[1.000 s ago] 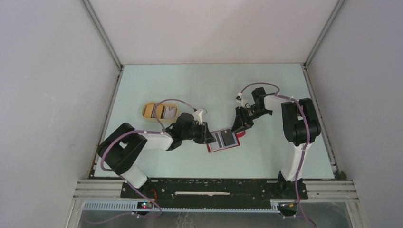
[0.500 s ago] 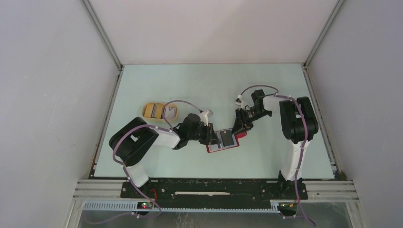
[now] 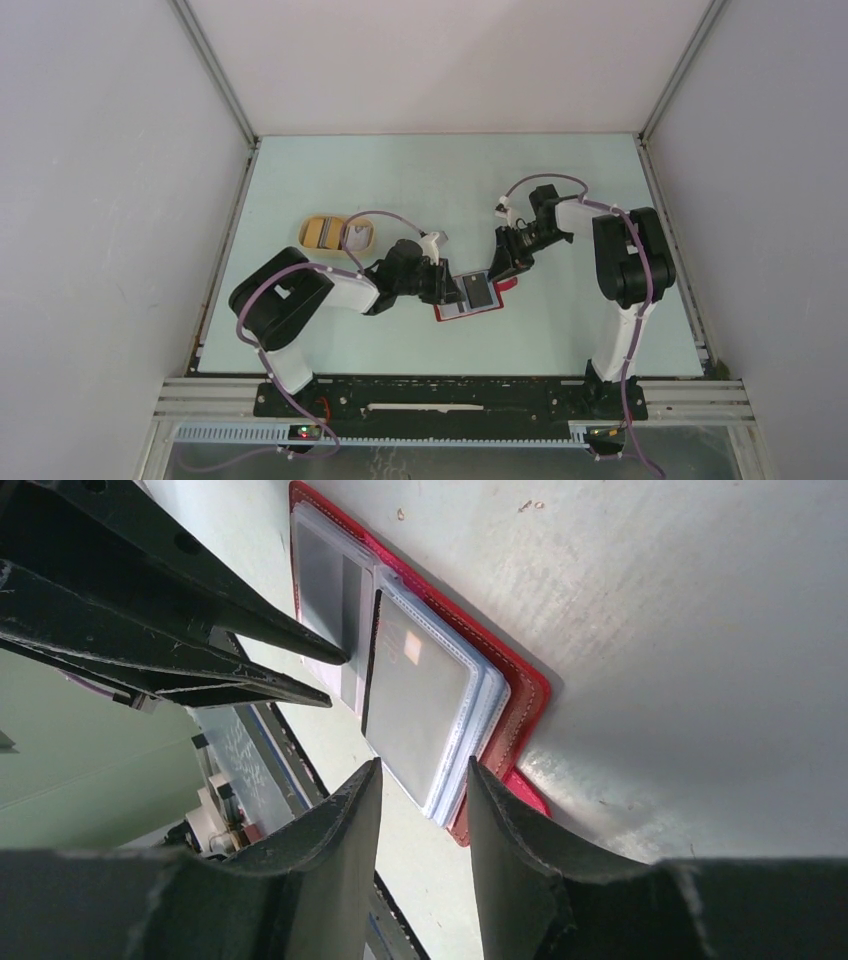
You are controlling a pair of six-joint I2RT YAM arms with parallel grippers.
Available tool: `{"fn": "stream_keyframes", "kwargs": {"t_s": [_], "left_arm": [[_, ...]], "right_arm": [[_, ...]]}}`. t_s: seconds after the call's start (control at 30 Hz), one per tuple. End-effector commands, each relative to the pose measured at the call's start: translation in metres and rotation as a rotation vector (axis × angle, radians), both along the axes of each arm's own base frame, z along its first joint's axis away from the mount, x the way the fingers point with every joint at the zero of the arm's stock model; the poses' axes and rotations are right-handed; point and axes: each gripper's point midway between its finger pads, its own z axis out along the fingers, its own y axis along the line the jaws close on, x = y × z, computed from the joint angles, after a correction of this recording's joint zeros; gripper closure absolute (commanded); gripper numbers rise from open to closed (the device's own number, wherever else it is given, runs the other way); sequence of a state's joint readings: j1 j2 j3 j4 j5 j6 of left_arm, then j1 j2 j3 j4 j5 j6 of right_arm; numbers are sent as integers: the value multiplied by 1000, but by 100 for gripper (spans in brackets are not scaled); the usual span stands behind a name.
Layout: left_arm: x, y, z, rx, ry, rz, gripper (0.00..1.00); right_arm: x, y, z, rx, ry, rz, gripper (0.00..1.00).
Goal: Put the credit cards into the card holder
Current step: Turn over the card slot in the card holder.
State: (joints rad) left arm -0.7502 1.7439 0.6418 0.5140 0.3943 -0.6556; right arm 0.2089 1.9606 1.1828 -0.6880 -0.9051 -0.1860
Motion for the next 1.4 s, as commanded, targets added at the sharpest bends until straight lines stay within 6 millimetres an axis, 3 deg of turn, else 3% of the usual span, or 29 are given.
{"fn": "stream_keyframes", "kwargs": {"t_s": [0.0, 0.17, 0.63, 1.0, 1.37], "left_arm": [[15, -4, 23, -15, -72, 34, 69], [19, -7, 33, -31, -96, 35, 68], [22, -22, 35, -78, -74, 12, 70], [23, -27, 13, -56, -34, 15, 71], [21, -24, -2, -29, -8, 23, 72]], "right_arm": [[-6, 5, 1, 18, 7, 31, 54], [-9, 8, -2, 35, 39, 32, 55], [-11, 8, -2, 35, 46, 37, 58], [-13, 8, -7, 23, 69, 36, 62], [-20, 11, -18, -12, 112, 60, 60]]}}
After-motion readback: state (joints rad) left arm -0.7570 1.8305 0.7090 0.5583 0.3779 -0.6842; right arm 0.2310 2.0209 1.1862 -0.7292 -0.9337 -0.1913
